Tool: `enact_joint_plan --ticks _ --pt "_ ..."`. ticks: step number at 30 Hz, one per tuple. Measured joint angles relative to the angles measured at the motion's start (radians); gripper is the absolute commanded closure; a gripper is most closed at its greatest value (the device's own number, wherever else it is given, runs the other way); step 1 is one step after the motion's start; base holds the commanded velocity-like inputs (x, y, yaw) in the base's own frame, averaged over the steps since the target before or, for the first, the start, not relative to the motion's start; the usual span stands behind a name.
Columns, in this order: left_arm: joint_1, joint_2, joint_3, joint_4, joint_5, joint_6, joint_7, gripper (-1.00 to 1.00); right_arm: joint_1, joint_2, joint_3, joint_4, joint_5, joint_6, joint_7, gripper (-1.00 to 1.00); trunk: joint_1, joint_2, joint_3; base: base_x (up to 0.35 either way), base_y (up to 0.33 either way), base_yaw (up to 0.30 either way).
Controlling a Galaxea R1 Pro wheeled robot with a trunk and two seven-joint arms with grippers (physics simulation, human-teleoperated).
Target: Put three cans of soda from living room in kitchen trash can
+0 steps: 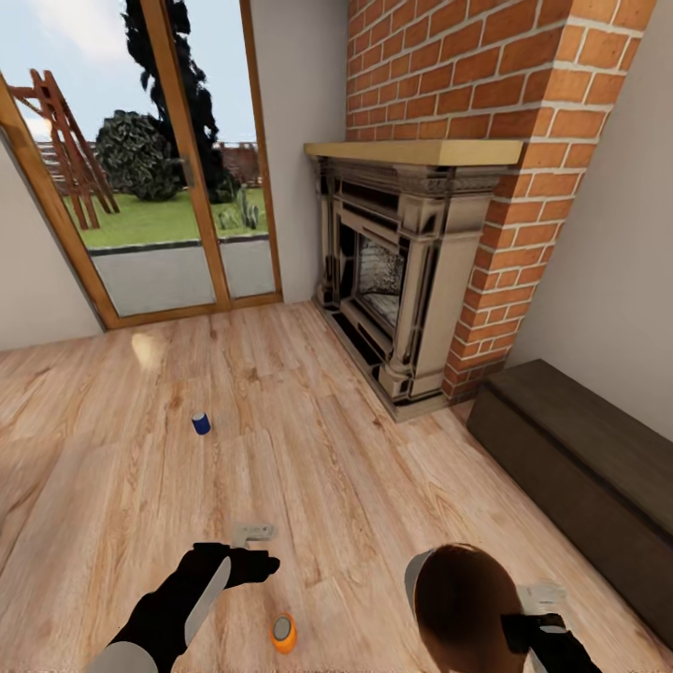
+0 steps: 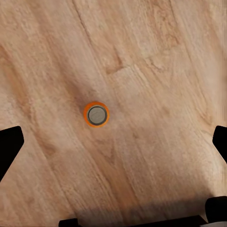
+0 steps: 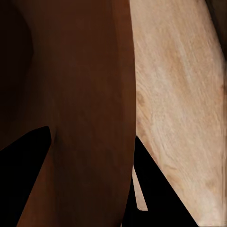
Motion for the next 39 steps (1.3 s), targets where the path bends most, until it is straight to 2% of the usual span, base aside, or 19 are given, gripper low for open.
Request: enact_joint_plan --ticks 7,8,12,15,17,21,23,24,26,31,39 --pt "0.000 -0.014 0.000 0.000 -0.001 0.000 0.001 -1.00 -0.003 0.011 -0.009 -0.305 -0.005 0.353 0.000 1.00 0.027 -0.049 -0.033 0.000 0.000 0.000" --pt "0.000 -0.019 0.000 -0.001 -0.001 0.000 0.001 -1.00 -0.007 0.015 -0.010 -0.374 0.002 0.446 -0.001 1.00 0.031 -0.056 -0.038 0.000 0.000 0.000" --pt "0.000 -0.026 -0.001 0.000 -0.002 0.000 0.006 -1.00 -0.036 0.022 -0.010 -0.509 0.001 0.595 -0.001 1.00 0.046 -0.084 -0.057 0.000 0.000 0.000" --pt "0.000 -0.031 -0.001 0.000 -0.002 0.000 0.014 -1.00 -0.088 0.026 -0.009 -0.565 0.006 0.699 -0.003 1.00 0.058 -0.105 -0.071 0.000 0.000 0.000" --pt "0.000 -0.032 -0.001 0.000 -0.002 -0.001 0.017 -1.00 -0.122 0.027 -0.009 -0.603 0.014 0.717 -0.004 1.00 0.065 -0.119 -0.080 0.000 0.000 0.000" --pt "0.000 -0.034 -0.001 0.000 -0.001 -0.001 0.020 -1.00 -0.184 0.027 -0.009 -0.604 0.019 0.720 -0.005 1.00 0.080 -0.147 -0.099 0.000 0.000 0.000" --pt "0.000 -0.037 -0.001 0.000 -0.002 -0.001 0.021 -1.00 -0.229 0.027 -0.009 -0.572 0.015 0.722 -0.007 1.00 0.088 -0.161 -0.108 0.000 0.000 0.000" --pt "0.000 -0.038 -0.001 0.000 -0.002 -0.001 0.021 -1.00 -0.272 0.028 -0.010 -0.525 0.012 0.722 -0.008 1.00 0.092 -0.168 -0.113 0.000 0.000 0.000" --pt "0.000 -0.038 0.000 0.000 -0.002 -0.001 0.021 -1.00 -0.292 0.028 -0.011 -0.504 0.021 0.722 -0.009 1.00 0.100 -0.182 -0.123 0.000 0.000 0.000" --pt "0.000 -0.038 -0.001 0.001 -0.003 -0.013 0.022 -1.00 -0.368 0.027 -0.013 -0.376 0.014 0.722 -0.009 1.00 0.119 -0.217 -0.146 0.000 0.000 0.000" --pt "0.001 -0.037 0.001 0.002 -0.004 -0.049 0.021 -1.00 -0.409 0.029 -0.012 -0.287 0.017 0.722 -0.014 1.00 0.150 -0.273 -0.184 0.000 0.000 0.000"
